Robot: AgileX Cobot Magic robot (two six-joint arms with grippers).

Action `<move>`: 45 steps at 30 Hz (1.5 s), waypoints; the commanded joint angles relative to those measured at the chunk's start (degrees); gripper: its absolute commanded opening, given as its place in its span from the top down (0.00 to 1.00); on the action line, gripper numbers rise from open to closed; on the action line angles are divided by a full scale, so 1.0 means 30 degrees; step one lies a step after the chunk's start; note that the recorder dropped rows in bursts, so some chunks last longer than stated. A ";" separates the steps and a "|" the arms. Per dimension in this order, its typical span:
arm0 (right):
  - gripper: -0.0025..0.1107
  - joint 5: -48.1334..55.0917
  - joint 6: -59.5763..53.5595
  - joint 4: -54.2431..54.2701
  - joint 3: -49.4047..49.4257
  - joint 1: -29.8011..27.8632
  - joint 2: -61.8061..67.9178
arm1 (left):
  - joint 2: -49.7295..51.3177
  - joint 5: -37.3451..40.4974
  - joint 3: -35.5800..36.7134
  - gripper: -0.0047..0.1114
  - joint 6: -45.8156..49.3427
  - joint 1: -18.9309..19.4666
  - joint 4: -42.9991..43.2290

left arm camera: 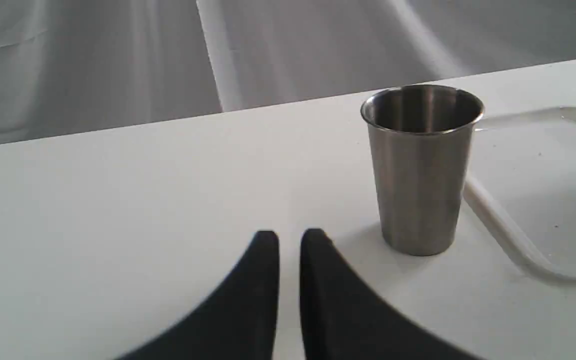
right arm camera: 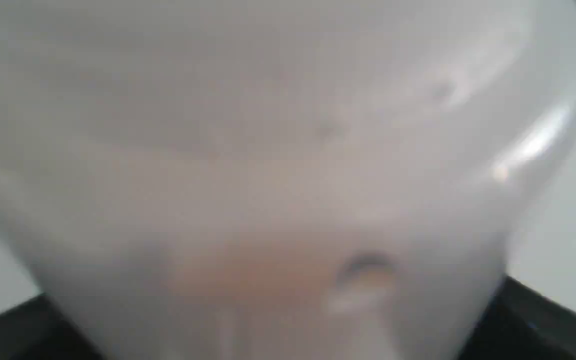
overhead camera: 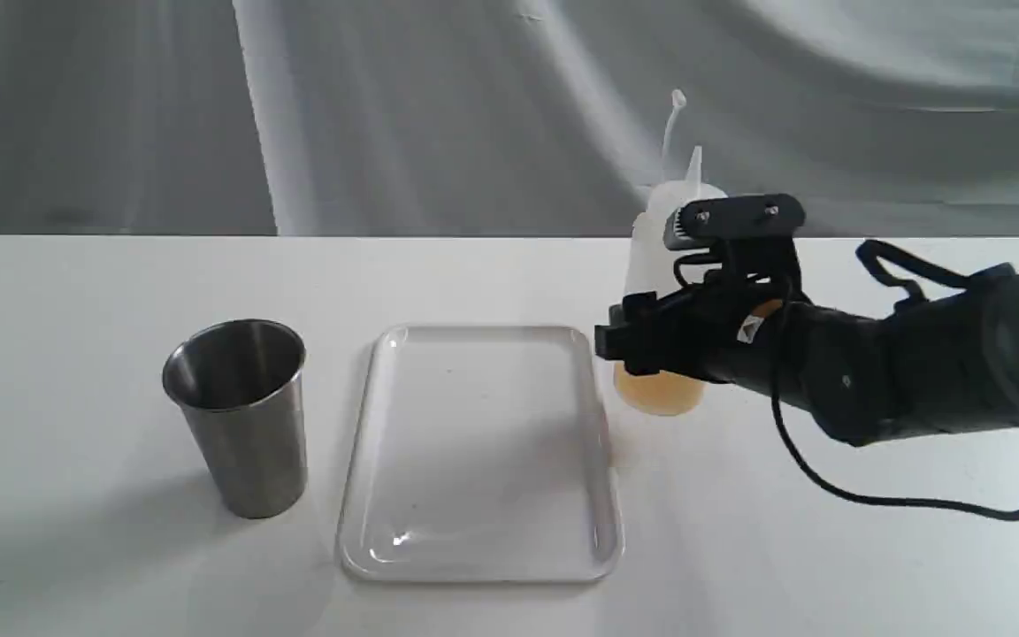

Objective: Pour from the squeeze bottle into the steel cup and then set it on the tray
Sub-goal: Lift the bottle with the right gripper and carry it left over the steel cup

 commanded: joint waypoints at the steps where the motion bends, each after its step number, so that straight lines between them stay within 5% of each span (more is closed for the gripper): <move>1: 0.62 0.0987 0.0029 -0.0507 -0.0118 -0.0051 -0.1525 | -0.0095 -0.0124 0.0085 0.89 -0.0033 -0.0059 0.0010; 13: 0.62 0.5620 0.2173 -0.3838 -0.0227 -0.0051 -0.5312 | -0.0095 -0.0124 0.0085 0.89 -0.0033 -0.0059 0.0010; 23: 0.62 1.2580 0.7988 -1.2517 -0.5709 0.0592 -0.5859 | -0.0095 -0.0124 0.0085 0.89 -0.0033 -0.0059 0.0010; 45: 0.62 1.8856 0.8078 -1.6633 -1.3860 0.8530 -0.0816 | -0.0095 -0.0124 0.0085 0.89 -0.0033 -0.0059 0.0010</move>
